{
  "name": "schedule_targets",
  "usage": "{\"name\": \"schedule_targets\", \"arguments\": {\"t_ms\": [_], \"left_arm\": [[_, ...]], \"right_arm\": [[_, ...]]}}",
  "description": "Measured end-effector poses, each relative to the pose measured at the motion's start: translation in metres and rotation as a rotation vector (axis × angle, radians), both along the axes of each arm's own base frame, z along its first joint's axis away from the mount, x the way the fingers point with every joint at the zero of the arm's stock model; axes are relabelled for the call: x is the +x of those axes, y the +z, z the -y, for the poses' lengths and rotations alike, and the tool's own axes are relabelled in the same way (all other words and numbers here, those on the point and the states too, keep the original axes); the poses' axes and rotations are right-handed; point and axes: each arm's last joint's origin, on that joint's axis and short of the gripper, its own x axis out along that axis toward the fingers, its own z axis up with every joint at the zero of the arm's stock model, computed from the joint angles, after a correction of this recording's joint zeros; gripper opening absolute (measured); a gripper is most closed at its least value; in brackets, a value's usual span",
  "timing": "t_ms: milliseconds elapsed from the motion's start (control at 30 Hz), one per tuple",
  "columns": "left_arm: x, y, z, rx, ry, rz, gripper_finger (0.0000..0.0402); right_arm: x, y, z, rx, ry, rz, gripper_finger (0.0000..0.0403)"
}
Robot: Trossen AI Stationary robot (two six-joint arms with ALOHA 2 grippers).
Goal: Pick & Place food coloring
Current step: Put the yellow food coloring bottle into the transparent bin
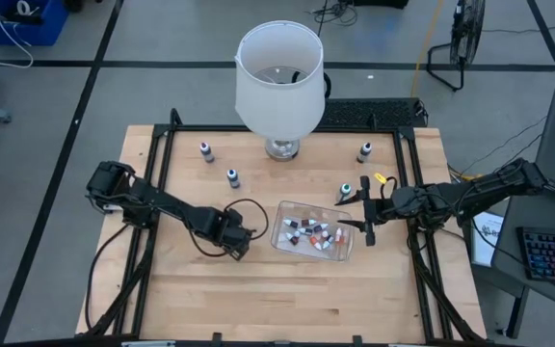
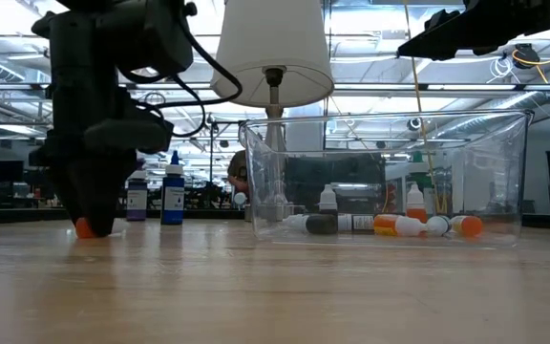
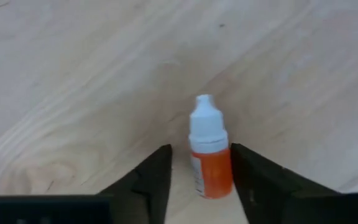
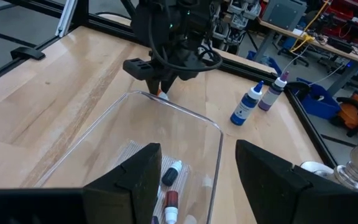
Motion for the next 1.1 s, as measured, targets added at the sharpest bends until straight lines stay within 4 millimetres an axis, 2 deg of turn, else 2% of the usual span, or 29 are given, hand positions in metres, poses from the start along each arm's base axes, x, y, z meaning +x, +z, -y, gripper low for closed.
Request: {"name": "schedule_targets", "arguments": {"t_ms": [233,400,500,667,867,1100], "left_arm": [[0.000,0.000,0.000,0.000,-0.027,0.001,0.0057],[0.004,0.008,0.001,0.044,-0.208,0.025,0.0051],[0.011,0.025,0.000,0.140,-0.325,0.028,0.0051],[0.037,0.078,0.002,0.388,-0.575,0.079,0.0050],[0.065,0.133,0.002,0.629,-0.723,0.190,0.0050],[0.085,0.148,-0.001,0.745,-0.802,0.330,0.0050]], "right_arm": [[0.000,0.001,0.000,0.000,0.001,0.011,0.0196],[0.002,0.006,0.000,0.013,0.001,0.066,0.0196],[0.003,0.012,-0.001,0.010,0.005,0.129,0.0196],[0.010,0.021,-0.002,0.020,0.008,0.237,0.0196],[0.033,0.004,-0.008,-0.039,0.016,0.175,0.0196],[0.065,-0.020,-0.012,-0.088,0.012,0.175,0.0196]]}}
